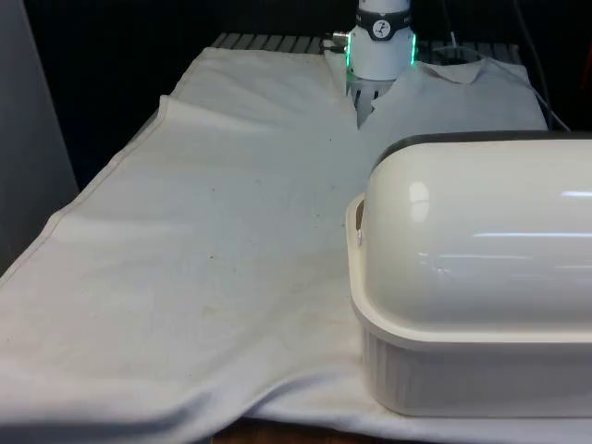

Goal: Open the lid, then close it.

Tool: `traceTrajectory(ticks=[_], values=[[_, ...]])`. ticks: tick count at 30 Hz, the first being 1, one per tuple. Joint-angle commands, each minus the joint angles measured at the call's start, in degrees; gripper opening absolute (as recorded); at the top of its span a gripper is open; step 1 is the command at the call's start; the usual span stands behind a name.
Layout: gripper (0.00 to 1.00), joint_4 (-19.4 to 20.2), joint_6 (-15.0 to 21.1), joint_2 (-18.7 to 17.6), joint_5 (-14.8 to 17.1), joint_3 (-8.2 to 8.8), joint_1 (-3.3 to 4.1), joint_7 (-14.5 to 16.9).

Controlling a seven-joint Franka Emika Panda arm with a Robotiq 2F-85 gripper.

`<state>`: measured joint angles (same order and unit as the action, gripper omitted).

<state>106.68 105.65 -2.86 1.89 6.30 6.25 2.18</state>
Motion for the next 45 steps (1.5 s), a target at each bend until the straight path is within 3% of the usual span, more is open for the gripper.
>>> traceTrajectory(ticks=[1, 18, 24, 26, 28, 35, 43, 44, 45], values=[[1.0, 0.0, 0.0, 0.06, 0.0, -0.06, 0.0, 0.0], [1.0, 0.4, 0.4, 0.46, -0.69, -0.92, 0.29, -0.97], [0.65, 0.06, 0.0, 0.17, -0.34, -0.92, 0.23, -0.57], [0.6, 0.4, 0.46, 0.52, -0.57, -0.97, 0.29, -0.92], [0.44, 0.46, 0.52, 0.52, -0.57, -0.97, 0.29, -0.92], [0.03, 0.46, 0.52, 0.52, -0.52, -0.97, 0.29, -0.92], [0.0, 2.29, 3.09, 2.06, 0.06, -1.49, 0.4, -0.69], [0.0, 1.32, 1.55, 1.26, -0.17, -1.43, 0.29, -0.57], [0.0, 3.15, 4.18, 2.46, 0.29, -1.66, 0.46, -0.63]])
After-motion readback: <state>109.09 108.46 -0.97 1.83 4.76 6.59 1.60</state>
